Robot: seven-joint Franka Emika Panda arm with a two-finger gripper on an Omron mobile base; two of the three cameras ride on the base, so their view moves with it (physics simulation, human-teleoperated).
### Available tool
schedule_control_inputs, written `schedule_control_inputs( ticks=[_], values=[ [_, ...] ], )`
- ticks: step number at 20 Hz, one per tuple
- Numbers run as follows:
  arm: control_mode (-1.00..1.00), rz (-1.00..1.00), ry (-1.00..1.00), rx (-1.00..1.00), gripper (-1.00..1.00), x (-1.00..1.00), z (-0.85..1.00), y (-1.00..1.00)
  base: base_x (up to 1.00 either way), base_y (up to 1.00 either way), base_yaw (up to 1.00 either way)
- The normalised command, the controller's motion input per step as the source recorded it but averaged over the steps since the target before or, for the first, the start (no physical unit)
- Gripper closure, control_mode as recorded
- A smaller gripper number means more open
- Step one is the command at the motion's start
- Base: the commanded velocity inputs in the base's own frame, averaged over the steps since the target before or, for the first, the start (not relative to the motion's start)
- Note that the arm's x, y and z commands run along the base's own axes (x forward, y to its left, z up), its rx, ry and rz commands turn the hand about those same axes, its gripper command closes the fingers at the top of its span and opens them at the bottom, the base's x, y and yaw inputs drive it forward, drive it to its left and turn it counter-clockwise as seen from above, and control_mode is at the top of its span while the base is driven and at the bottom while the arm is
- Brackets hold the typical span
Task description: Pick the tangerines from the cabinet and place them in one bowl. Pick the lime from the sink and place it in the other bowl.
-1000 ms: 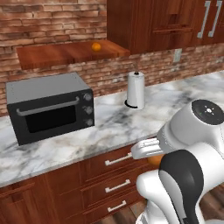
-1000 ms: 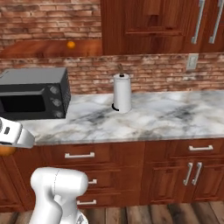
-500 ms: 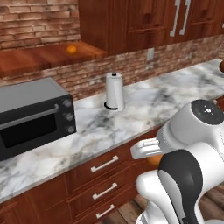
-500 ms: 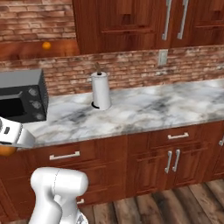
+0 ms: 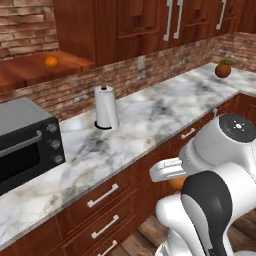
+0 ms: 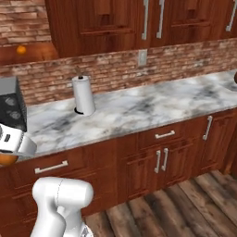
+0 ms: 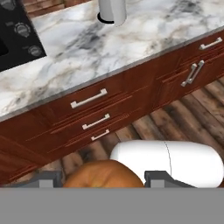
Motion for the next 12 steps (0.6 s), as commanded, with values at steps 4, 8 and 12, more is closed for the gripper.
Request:
schedule_control_inputs(
  ticks=[4, 8, 12],
  values=[
    [1.00, 0.00, 0.00, 0.00, 1.00, 0.00, 0.00, 0.00, 0.00, -0.25, -0.43],
    [1.00, 0.00, 0.00, 0.00, 1.00, 0.00, 0.00, 0.00, 0.00, -0.20, -0.46],
    [1.00, 0.00, 0.00, 0.00, 1.00, 0.00, 0.00, 0.00, 0.00, -0.17, -0.48]
  ],
)
